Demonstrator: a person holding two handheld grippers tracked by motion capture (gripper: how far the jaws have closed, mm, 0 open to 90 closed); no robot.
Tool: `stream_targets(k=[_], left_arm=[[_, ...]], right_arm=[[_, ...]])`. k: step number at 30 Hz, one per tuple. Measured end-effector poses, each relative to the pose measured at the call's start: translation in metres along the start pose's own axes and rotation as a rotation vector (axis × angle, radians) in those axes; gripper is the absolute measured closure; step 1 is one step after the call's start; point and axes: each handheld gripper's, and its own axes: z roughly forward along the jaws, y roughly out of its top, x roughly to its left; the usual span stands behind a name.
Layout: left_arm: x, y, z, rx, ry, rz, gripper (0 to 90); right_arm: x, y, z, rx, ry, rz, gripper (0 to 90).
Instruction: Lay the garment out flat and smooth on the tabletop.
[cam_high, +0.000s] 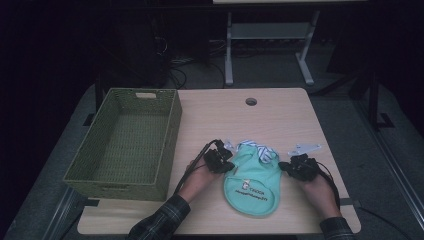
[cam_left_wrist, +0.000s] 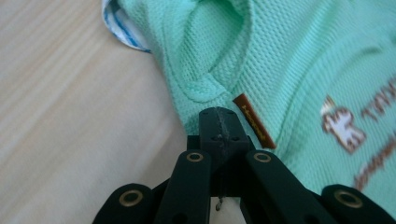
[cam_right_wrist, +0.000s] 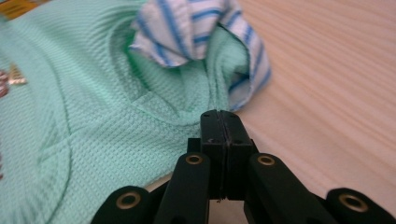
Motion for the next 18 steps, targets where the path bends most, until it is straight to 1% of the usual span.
stream_targets(k=[2,3,5,7,9,11,12,14,15,16,18], left_arm=[[-0.003,-0.004,-0.002,0.003,0.003,0.002,89.9],[-0.004,-0.005,-0.003,0.003,-0.007,-0.003,89.9],[-0.003,-0.006,-0.003,0.0,-0.031,-0.014,89.8],[-0.003,-0.006,-0.004,-0.008,-0.034,-0.019,89.8],[-0.003,-0.005,-0.005,-0.019,-0.038,-0.023,89.7],[-0.004,-0.003,-0.005,-0.016,-0.037,-0.016,89.8],[-0.005,-0.004,-0.004,-0.012,-0.036,-0.011,89.8],[-0.006,-0.005,-0.002,-0.005,-0.034,-0.004,89.7],[-0.007,-0.005,-0.002,-0.013,-0.031,-0.005,89.8],[-0.007,-0.005,-0.002,-0.012,-0.03,-0.001,89.8],[-0.007,-0.005,-0.002,-0.016,-0.029,0.0,89.8]], right_arm=[[-0.003,0.001,0.002,-0.001,-0.002,0.01,89.1],[-0.004,0.002,0.002,-0.001,-0.002,0.012,88.7],[-0.005,0.005,0.003,0.008,0.006,0.013,83.8],[-0.006,0.009,0.002,-0.016,0.028,0.028,82.7],[-0.006,0.014,0.001,-0.034,0.025,0.019,82.4],[-0.008,0.02,-0.001,-0.064,0.031,0.016,82.5],[-0.008,0.025,-0.001,-0.078,0.035,0.022,82.4],[-0.01,0.033,0.0,-0.084,0.04,0.023,81.4],[-0.011,0.037,0.003,-0.087,0.046,0.032,80.3],[-0.013,0.042,0.008,-0.077,0.06,0.035,78.2],[-0.015,0.045,0.014,-0.056,0.06,0.039,76.7]])
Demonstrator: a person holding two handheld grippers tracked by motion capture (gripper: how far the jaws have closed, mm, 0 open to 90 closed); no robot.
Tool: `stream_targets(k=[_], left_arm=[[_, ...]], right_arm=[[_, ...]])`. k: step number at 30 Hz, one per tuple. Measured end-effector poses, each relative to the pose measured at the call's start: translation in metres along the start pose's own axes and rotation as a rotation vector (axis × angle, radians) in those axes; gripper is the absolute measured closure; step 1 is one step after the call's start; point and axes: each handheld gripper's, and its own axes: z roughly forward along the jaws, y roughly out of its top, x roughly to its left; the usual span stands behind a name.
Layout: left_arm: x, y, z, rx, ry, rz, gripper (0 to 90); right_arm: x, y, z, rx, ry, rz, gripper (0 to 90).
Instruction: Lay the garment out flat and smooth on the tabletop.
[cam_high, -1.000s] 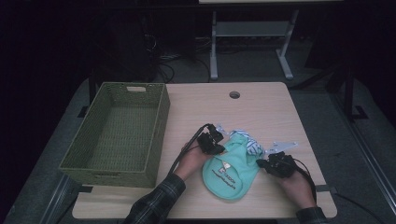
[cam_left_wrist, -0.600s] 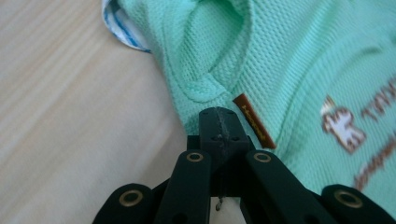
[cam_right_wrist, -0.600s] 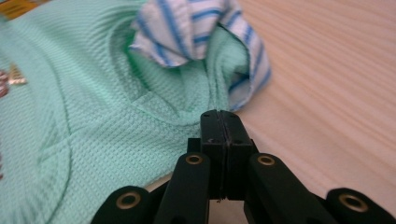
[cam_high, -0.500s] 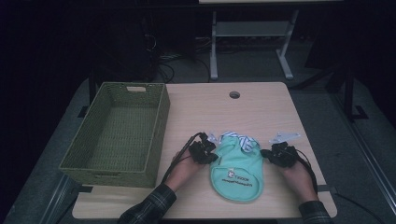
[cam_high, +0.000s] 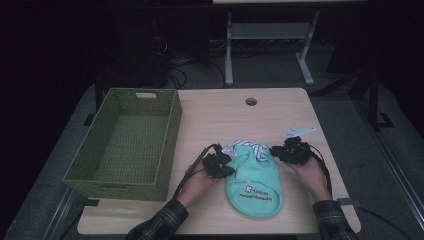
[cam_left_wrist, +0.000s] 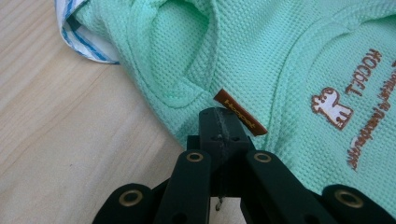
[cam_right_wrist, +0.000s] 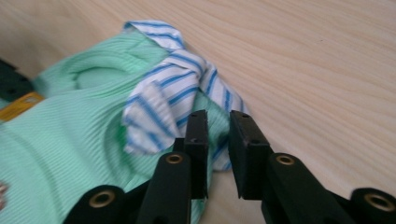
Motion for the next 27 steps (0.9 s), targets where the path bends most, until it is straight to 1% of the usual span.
stream_targets(k=[2,5,7,9,10,11,13,14,15,16,17,18,19,23,25,27], left_arm=[[0.0,-0.001,0.0,-0.005,-0.003,-0.004,89.8],[0.001,-0.001,0.0,-0.01,-0.007,0.001,89.8],[0.001,-0.002,0.0,-0.01,-0.012,0.003,89.8],[0.002,-0.002,0.0,-0.01,-0.019,0.001,89.8],[0.003,-0.002,0.0,-0.01,-0.022,0.001,89.9],[0.003,-0.002,0.0,-0.012,-0.024,0.0,89.8],[0.004,-0.002,0.0,-0.015,-0.029,-0.003,89.9],[0.004,-0.002,0.0,-0.014,-0.029,-0.005,89.9],[0.004,-0.002,0.0,-0.016,-0.028,-0.004,89.9],[0.003,-0.002,0.0,-0.014,-0.024,-0.001,89.9],[0.003,-0.002,0.0,-0.01,-0.023,0.0,89.9],[0.002,-0.002,0.0,-0.01,-0.018,0.001,89.9],[0.002,-0.002,0.0,-0.012,-0.016,0.0,89.9],[0.001,-0.002,0.0,-0.01,-0.009,0.006,89.9],[0.0,-0.002,0.0,-0.012,-0.002,0.009,89.9],[-0.001,-0.002,0.0,-0.013,0.003,0.011,89.9]], right_arm=[[-0.002,0.001,0.008,0.003,-0.005,0.005,76.6],[-0.006,0.002,0.017,0.005,0.019,0.036,75.7],[-0.008,0.003,0.022,0.016,0.017,0.042,75.7],[-0.01,0.004,0.027,0.015,0.03,0.052,77.8],[-0.01,0.004,0.03,0.019,0.034,0.059,80.4],[-0.01,0.004,0.033,0.029,0.032,0.053,82.9],[-0.008,0.005,0.035,0.023,0.022,0.045,85.3],[-0.008,0.006,0.035,0.026,0.011,0.033,87.3],[-0.007,0.007,0.034,0.026,-0.014,0.018,87.5],[-0.008,0.008,0.032,0.022,-0.023,0.009,87.5],[-0.009,0.01,0.03,0.011,-0.032,0.013,87.7],[-0.01,0.011,0.03,0.003,-0.039,0.009,87.9],[-0.012,0.012,0.029,0.0,-0.056,0.0,87.9],[-0.019,0.012,0.032,0.006,-0.099,-0.025,88.1],[-0.022,0.01,0.035,0.015,-0.101,-0.013,87.3],[-0.022,0.008,0.035,0.007,-0.075,-0.01,85.9]])
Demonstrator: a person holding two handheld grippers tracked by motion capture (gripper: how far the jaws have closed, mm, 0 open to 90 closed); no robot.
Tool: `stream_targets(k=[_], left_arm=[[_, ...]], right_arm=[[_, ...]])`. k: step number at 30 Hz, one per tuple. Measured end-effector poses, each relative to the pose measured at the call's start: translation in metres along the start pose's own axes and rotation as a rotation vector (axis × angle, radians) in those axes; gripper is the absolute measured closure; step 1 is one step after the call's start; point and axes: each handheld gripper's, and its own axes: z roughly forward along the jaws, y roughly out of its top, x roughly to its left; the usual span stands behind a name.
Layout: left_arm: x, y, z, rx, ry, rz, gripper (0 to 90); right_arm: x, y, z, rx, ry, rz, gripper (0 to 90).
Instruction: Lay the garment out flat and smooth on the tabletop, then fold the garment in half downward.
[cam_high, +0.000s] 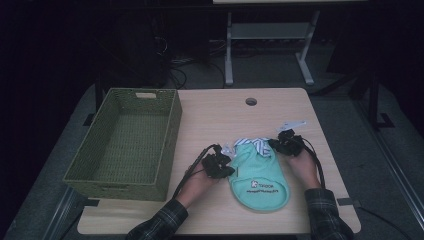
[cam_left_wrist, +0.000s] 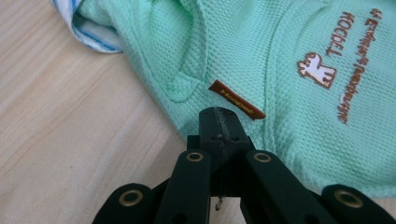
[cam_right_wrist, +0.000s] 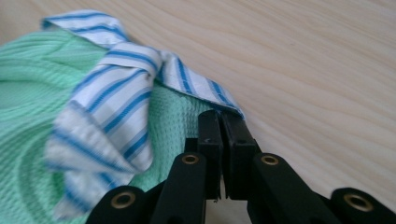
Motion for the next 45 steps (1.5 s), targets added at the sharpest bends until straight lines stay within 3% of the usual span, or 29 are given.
stream_targets(k=[6,10,14,18,29,38,45], left_arm=[[0.002,0.0,-0.001,0.007,0.015,0.0,89.9],[0.002,-0.001,-0.003,0.01,0.01,0.001,89.8],[0.006,-0.001,-0.006,-0.01,-0.01,-0.015,89.6],[0.013,0.002,-0.013,-0.038,-0.02,-0.048,82.0],[0.045,0.025,-0.016,-0.075,0.036,-0.048,56.4],[0.063,0.047,-0.005,-0.079,0.043,-0.053,50.1],[0.079,0.052,0.006,-0.09,0.068,-0.073,50.0]], right_arm=[[0.006,0.0,-0.015,-0.069,0.066,0.016,80.4],[0.01,-0.001,-0.024,-0.083,0.069,-0.009,77.7],[0.01,0.0,-0.03,-0.092,0.083,-0.002,74.3],[0.008,0.002,-0.033,-0.1,0.099,-0.002,71.9],[-0.002,0.011,-0.027,-0.077,0.108,0.007,66.7],[-0.008,0.018,-0.018,-0.065,0.127,0.023,63.4],[-0.01,0.019,-0.012,-0.059,0.148,0.039,63.3]])
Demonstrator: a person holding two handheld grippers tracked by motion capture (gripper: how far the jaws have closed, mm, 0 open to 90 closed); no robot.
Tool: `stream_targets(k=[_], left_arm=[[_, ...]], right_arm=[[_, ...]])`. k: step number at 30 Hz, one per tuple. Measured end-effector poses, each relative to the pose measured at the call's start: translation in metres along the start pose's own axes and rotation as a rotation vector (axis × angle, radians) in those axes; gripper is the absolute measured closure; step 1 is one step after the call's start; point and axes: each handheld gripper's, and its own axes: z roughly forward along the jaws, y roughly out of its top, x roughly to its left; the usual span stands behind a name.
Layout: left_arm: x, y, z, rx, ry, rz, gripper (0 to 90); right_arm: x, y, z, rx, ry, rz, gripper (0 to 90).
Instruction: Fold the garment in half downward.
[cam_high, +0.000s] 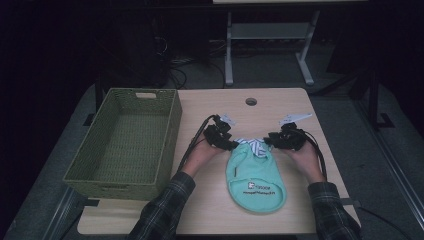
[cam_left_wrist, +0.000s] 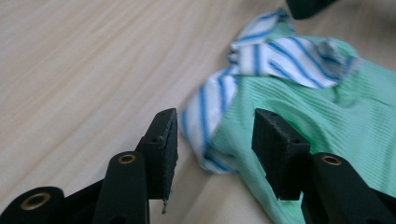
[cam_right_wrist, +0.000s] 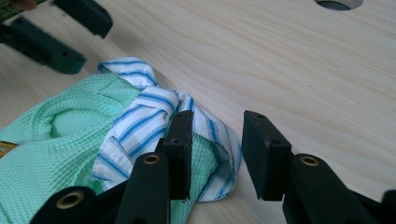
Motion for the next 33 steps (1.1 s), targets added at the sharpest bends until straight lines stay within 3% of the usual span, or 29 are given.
stream_targets(k=[6,12,16,22,27,33], left_arm=[[0.009,-0.001,0.013,0.013,-0.01,-0.027,49.4],[0.014,-0.001,0.021,0.012,-0.019,-0.042,48.7],[0.013,-0.003,0.028,0.048,-0.011,-0.024,48.2],[0.011,-0.003,0.029,0.056,0.0,-0.002,49.6],[0.01,-0.003,0.029,0.055,-0.002,0.012,62.5],[0.009,-0.001,0.028,0.077,-0.044,0.012,82.6]], right_arm=[[-0.006,-0.003,0.007,0.006,0.015,0.002,63.2],[-0.009,-0.01,0.018,0.054,0.019,0.003,63.5],[-0.007,-0.011,0.021,0.064,0.02,-0.03,64.9],[-0.005,-0.013,0.021,0.069,0.012,-0.062,68.8],[-0.004,-0.013,0.022,0.072,0.03,-0.062,78.1],[-0.004,-0.013,0.021,0.075,0.047,-0.043,84.4]])
